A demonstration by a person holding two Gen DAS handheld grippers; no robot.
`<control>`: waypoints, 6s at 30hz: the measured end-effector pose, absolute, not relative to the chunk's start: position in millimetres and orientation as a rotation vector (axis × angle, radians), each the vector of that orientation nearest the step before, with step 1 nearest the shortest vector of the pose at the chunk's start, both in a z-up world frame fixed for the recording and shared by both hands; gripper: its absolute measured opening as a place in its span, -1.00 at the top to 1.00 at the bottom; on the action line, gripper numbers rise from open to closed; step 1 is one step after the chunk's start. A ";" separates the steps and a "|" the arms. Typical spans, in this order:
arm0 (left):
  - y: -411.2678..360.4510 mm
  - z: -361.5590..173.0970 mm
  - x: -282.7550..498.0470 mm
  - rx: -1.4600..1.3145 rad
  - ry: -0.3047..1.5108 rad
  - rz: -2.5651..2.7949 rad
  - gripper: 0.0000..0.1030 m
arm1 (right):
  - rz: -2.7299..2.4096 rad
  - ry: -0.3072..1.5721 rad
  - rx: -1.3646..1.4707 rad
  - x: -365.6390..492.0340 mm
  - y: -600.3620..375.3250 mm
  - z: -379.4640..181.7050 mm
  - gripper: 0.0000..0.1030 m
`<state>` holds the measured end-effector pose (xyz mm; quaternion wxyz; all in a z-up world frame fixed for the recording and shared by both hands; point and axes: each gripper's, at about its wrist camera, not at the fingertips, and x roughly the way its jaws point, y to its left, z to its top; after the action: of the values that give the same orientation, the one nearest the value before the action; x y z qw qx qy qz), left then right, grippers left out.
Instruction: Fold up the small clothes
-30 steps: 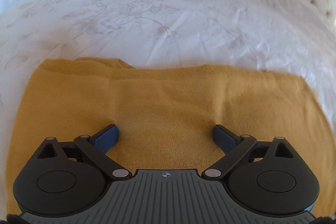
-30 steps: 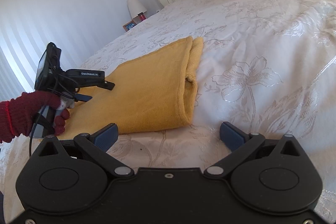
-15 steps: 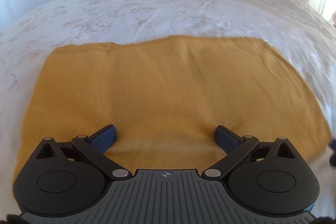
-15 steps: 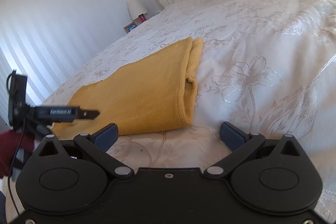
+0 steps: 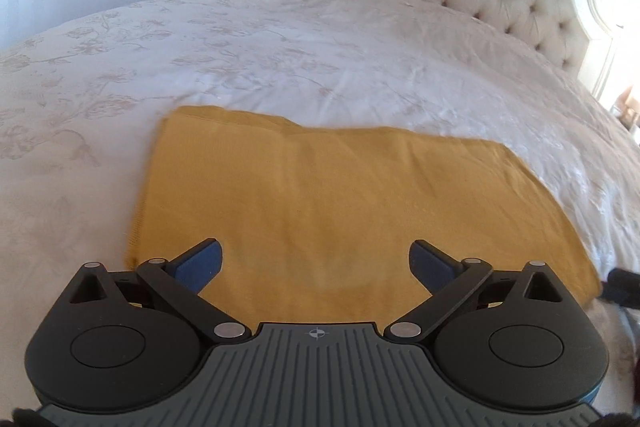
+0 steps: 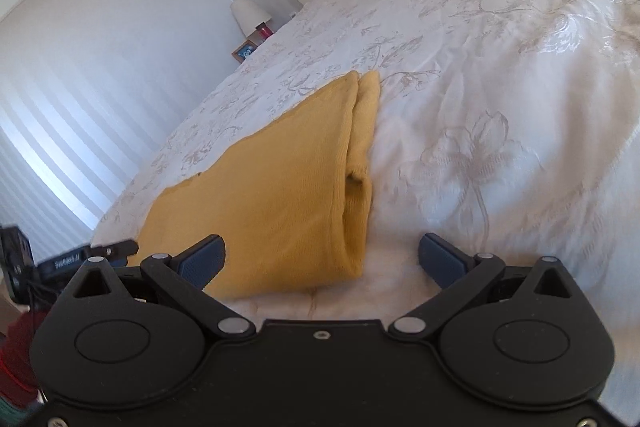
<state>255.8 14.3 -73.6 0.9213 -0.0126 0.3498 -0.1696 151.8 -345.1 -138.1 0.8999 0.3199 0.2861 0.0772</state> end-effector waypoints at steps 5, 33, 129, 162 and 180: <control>36.4 -82.1 269.9 -0.076 0.723 -0.349 -0.96 | 0.174 0.654 0.730 199.1 -360.6 -135.8 -1.00; 143.8 -59.4 308.7 -0.292 0.723 -0.280 -0.96 | 0.143 0.720 0.491 296.3 -233.3 -33.2 0.51; 131.4 -98.8 316.6 -0.173 0.859 -0.333 -0.99 | -0.099 0.743 0.236 377.3 -153.7 -101.0 -0.99; 113.0 -105.9 308.4 -0.348 0.962 -0.614 -0.99 | 0.341 0.774 0.505 341.1 -184.9 -115.5 -1.00; 111.0 -119.1 320.8 -0.477 0.876 -0.680 -0.91 | 0.543 0.727 0.707 370.5 -171.2 -139.5 -0.86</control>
<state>320.9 111.0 -119.1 0.8233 -0.2242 0.4119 -0.3198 370.5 -171.2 -139.5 0.8392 0.3341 0.3437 0.2569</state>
